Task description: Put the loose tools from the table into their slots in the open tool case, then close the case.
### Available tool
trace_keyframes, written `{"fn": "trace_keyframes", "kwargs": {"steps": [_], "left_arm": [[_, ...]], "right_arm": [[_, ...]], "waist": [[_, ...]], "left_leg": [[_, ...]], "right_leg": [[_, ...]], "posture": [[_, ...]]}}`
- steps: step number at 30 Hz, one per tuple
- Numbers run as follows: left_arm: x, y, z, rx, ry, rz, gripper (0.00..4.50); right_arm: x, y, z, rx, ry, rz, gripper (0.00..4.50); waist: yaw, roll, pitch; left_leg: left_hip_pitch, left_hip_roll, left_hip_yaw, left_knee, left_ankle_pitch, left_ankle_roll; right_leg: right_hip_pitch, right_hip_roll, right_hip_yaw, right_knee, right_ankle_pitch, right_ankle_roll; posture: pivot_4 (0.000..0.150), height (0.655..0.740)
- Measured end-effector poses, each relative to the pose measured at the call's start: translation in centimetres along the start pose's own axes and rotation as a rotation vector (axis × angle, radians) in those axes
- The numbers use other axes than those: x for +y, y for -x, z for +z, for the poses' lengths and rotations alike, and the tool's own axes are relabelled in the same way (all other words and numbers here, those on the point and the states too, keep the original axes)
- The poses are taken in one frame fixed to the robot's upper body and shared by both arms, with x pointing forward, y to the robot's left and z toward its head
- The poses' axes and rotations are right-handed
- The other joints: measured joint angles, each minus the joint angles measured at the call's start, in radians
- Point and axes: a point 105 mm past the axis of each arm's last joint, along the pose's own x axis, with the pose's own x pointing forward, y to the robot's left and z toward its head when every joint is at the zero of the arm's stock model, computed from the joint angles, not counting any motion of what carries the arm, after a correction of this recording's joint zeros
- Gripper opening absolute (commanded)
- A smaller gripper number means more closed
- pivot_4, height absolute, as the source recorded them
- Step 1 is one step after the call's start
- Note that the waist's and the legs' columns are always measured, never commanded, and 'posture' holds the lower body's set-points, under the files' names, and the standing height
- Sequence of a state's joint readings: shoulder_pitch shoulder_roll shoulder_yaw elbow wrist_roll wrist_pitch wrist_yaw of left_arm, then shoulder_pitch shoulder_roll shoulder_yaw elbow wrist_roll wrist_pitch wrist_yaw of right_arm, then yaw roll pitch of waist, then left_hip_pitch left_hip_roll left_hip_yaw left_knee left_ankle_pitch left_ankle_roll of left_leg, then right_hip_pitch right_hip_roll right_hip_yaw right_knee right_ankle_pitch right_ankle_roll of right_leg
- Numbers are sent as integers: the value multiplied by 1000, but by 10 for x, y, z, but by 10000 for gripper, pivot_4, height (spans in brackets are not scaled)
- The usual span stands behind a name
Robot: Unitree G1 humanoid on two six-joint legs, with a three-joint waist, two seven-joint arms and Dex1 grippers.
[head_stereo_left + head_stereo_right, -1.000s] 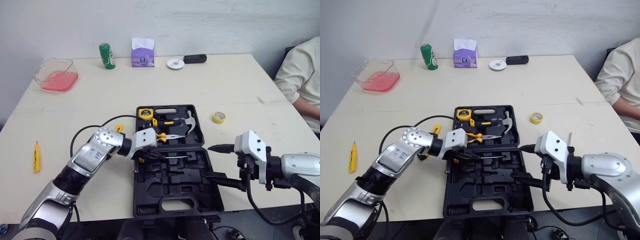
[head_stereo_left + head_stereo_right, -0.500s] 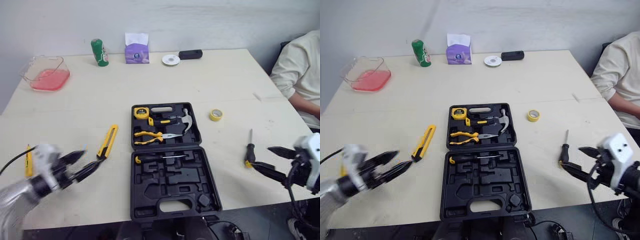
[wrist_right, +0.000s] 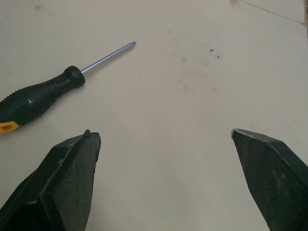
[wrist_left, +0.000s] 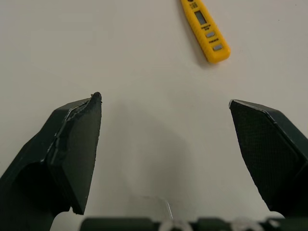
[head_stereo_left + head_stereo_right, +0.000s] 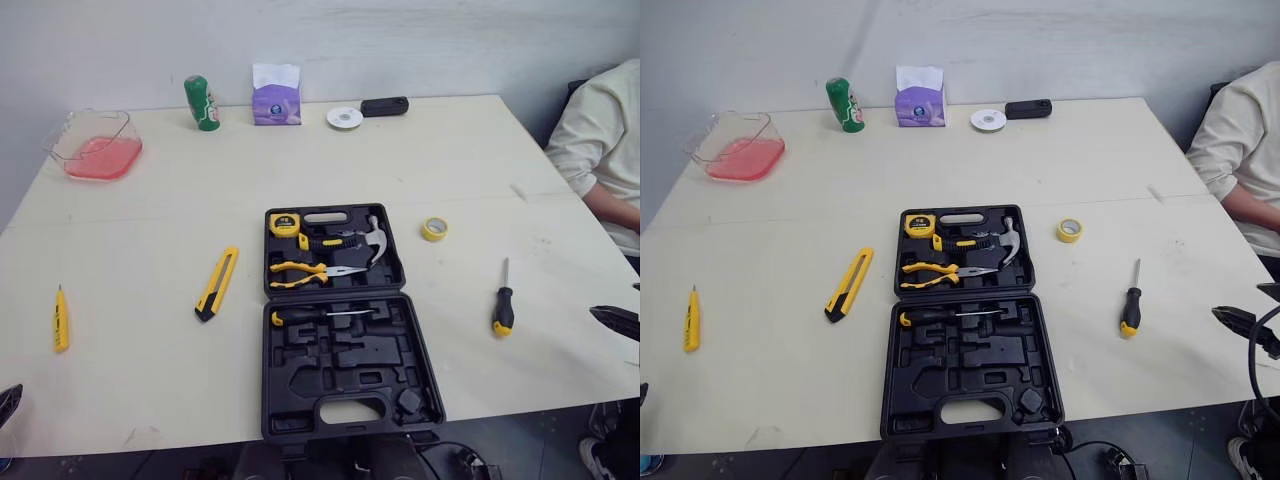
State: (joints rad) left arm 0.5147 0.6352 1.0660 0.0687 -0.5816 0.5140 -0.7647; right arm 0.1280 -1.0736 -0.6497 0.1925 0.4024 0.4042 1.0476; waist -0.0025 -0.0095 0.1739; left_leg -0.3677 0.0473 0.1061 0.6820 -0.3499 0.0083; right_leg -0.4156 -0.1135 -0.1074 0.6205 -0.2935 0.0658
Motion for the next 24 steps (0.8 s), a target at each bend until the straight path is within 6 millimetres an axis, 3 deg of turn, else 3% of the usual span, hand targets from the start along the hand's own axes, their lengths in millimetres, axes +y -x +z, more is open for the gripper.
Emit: {"fn": "trace_keyframes", "kwargs": {"steps": [2, 4, 8, 12, 14, 18, 22, 24], "left_arm": [[-7, -6, 3, -5, -15, -29, 44635], [-26, -21, 14, -31, -17, -110, 44635], [-110, -50, 56, -67, -124, -465, 44635], [-181, -59, 77, -84, -203, -739, 44635], [-209, -60, 77, -76, -221, -848, 44635], [-248, -57, 83, -74, -244, -1002, 44635], [-325, -35, 112, -174, -395, -1369, 44635], [-346, -23, 116, -188, -463, -1500, 44635]], "right_arm": [[1, -4, 2, -8, 7, 9, 45000], [6, -10, 5, -34, -3, 10, 45000], [45, -26, 23, -90, -5, 99, 45000], [82, -35, 44, -150, -64, 103, 45000], [100, -36, 52, -159, -76, 108, 45000], [112, -39, 59, -163, -131, 35, 45000], [139, -54, 44, -145, -307, -127, 45000], [143, -58, 33, -102, -355, -197, 45000]], "waist": [[-1, 2, 1], [4, 2, 1], [9, 3, 1], [-1, 9, 1], [-7, 9, 2], [-5, 7, 3], [23, 5, 2], [24, 7, 1]], "left_leg": [[0, 0, 0, 0, 0, -1], [-1, 0, -1, -1, 0, -1], [-1, 0, -2, -1, 1, -3], [-1, 0, -1, -2, 4, -2], [-1, 0, 0, -3, 7, -6], [-2, 0, 0, -2, 8, -6], [-3, -2, -3, -1, 12, -9], [-3, -3, 0, -1, 12, -7]], "right_leg": [[-1, 0, 0, 0, 0, 0], [-1, 0, 0, 2, 0, 0], [-1, -1, 0, 4, 0, 0], [-1, -1, 0, 5, 0, 0], [-2, 0, 1, 5, 0, 0], [-2, 2, 0, 5, 0, 1], [-2, 2, -1, 6, 1, 1], [-2, 2, 0, 5, 2, 2]], "posture": [[1500, 7244], [1500, 7244], [1500, 7244], [1500, 7244], [1500, 7244], [1500, 7244], [1500, 7244], [1500, 7244]]}}
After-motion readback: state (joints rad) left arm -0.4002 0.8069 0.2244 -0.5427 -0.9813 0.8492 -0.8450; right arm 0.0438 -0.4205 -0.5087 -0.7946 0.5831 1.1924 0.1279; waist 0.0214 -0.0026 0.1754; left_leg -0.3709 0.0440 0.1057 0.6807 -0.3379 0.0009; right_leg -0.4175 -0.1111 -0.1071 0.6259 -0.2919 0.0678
